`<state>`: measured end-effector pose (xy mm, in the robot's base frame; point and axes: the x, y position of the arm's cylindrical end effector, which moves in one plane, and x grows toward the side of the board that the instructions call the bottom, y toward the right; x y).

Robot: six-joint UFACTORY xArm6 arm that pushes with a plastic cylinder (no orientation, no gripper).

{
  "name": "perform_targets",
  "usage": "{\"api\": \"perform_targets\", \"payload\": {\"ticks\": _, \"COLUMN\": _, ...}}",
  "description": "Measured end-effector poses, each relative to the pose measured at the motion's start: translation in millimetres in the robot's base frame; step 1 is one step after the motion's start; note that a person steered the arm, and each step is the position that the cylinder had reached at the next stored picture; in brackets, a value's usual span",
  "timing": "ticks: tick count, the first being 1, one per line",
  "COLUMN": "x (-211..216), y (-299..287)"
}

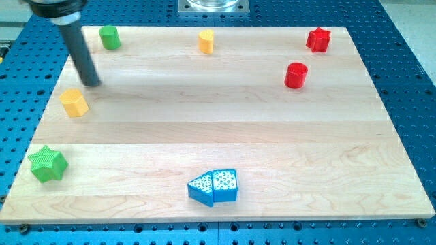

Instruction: Move your arm towards red circle

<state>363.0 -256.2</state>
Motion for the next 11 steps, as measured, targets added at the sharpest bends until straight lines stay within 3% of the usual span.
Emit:
{"api": "perform_targets", "payload": {"ticks": 1, "x": 36.1, "y": 12.7}}
{"api": "perform_targets", "payload": {"ticks": 3, "x": 10.4, "y": 70.3}}
{"api": "perform_targets", "payload": {"ticks": 9, "x": 5.3, "y": 78.6}}
{"api": "perform_targets", "payload": {"ticks": 11, "x": 5.4, "y": 241.0}}
